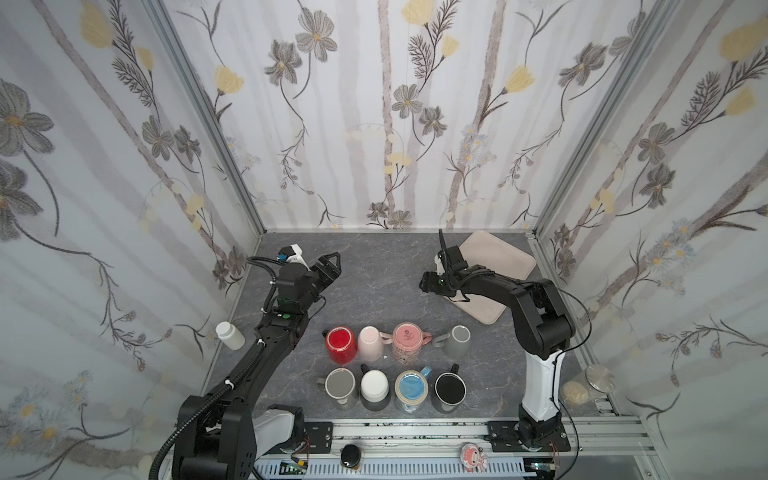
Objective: Turn the mug right side up
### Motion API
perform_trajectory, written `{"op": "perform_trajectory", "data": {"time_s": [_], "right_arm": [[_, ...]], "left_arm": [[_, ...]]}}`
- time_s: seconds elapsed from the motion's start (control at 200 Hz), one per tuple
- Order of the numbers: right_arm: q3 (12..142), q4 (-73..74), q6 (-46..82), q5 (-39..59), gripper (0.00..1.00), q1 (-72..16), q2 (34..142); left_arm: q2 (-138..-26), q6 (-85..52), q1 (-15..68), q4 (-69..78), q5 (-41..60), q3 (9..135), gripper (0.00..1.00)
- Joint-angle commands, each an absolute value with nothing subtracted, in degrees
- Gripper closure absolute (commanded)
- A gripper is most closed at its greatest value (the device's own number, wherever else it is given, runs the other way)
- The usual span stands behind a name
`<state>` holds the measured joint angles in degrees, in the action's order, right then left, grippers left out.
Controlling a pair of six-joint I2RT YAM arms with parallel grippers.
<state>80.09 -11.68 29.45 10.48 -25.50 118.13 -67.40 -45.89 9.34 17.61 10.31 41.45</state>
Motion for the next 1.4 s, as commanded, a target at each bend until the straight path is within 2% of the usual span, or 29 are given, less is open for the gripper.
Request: {"op": "perform_trajectory", "data": {"time_s": [0.0, 0.15, 0.25, 0.38, 0.52, 0.619, 0.714, 0.844, 1.109, 1.394], "right_arm": [[85.0, -11.78, 32.68, 15.31, 0.28, -27.87, 121.66], [92.46, -7.2, 34.84, 23.33, 0.29, -30.89, 125.98], [95.21, -4.05, 36.0, 26.39, 0.26, -31.44, 126.13], [95.58, -4.12, 34.45, 23.54, 0.22, -29.9, 122.56], [89.44, -3.12, 31.52, 15.3, 0.19, -26.07, 114.32], [82.79, -1.25, 31.23, 9.76, 0.15, -21.37, 108.64], [75.52, 2.41, 29.68, 9.22, 0.14, -15.71, 104.16], [73.23, 0.13, 25.44, 9.46, 0.13, -8.29, 102.13], [79.02, -4.04, 23.2, 9.81, 0.12, 2.82, 108.73], [92.29, -13.54, 19.66, 9.38, 0.13, 7.35, 120.68]], "left_arm": [[-67.43, -44.74, 9.43, 17.14, 10.72, 42.27, 0.2], [-67.5, -44.31, 9.4, 16.57, 11.07, 42.79, 0.2], [-67.51, -44.12, 9.4, 16.35, 11.55, 43.04, 0.2], [-67.4, -43.96, 9.45, 15.88, 12.08, 43.53, 0.16], [-66.55, -43.59, 9.42, 16.07, 12.31, 43.43, 0.0], [-66.14, -43.63, 9.49, 16.54, 12.68, 43.08, 0.0], [-66.01, -43.77, 9.49, 17.11, 13.09, 42.71, 0.0], [-66.09, -43.59, 9.5, 17.58, 13.87, 42.54, 0.0], [-66.36, -43.59, 9.51, 17.76, 15.47, 42.45, 0.0], [-66.34, -43.42, 9.58, 17.23, 15.82, 42.05, 0.0]]}}
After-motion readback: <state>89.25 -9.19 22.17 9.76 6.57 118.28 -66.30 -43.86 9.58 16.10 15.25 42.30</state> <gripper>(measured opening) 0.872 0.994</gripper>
